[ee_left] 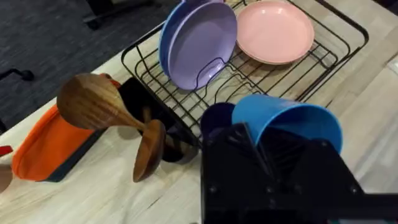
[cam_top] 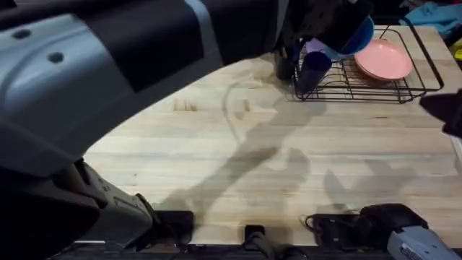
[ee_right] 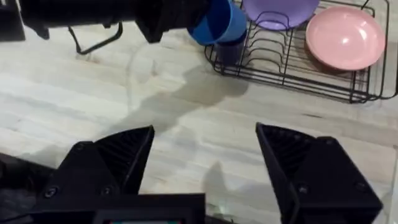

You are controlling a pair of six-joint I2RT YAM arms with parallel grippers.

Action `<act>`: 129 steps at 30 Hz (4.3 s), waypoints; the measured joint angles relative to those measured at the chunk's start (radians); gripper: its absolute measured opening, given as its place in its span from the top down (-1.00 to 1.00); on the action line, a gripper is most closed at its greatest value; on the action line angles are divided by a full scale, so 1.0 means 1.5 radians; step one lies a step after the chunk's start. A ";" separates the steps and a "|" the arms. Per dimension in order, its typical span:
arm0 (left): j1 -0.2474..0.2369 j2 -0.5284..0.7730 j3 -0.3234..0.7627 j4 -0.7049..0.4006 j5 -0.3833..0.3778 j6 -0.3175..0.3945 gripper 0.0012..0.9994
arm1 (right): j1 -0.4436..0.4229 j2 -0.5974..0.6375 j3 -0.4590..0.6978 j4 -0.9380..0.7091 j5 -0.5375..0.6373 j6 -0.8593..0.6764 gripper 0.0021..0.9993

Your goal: Pick up the cup on the table and put them onto the rack.

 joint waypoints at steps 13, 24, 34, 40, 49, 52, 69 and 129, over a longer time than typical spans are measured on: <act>0.000 0.038 0.001 0.003 -0.024 0.000 0.92 | 0.000 0.000 0.000 -0.011 0.000 0.000 -0.99; 0.001 0.049 0.001 0.006 -0.036 0.000 0.92 | 0.000 0.000 0.000 -0.011 0.000 0.000 -0.99; 0.002 0.071 0.001 0.019 -0.052 0.000 0.92 | 0.000 0.000 0.000 -0.011 0.000 0.000 -0.99; 0.009 0.071 0.001 0.020 -0.053 0.000 0.92 | 0.000 0.000 0.000 -0.011 0.000 0.000 -0.98; 0.022 0.072 0.001 0.019 -0.052 -0.010 0.92 | 0.000 0.000 0.000 -0.011 0.000 0.000 -0.99; 0.022 0.071 0.001 0.019 -0.045 -0.014 0.92 | 0.000 0.000 0.000 -0.011 0.000 0.000 -0.99; 0.022 0.075 0.001 0.007 -0.031 -0.023 0.92 | 0.000 0.000 0.000 -0.011 0.000 0.000 -0.99; 0.021 0.122 0.001 0.016 -0.029 -0.032 0.09 | 0.000 0.000 0.000 -0.011 0.000 0.000 -0.99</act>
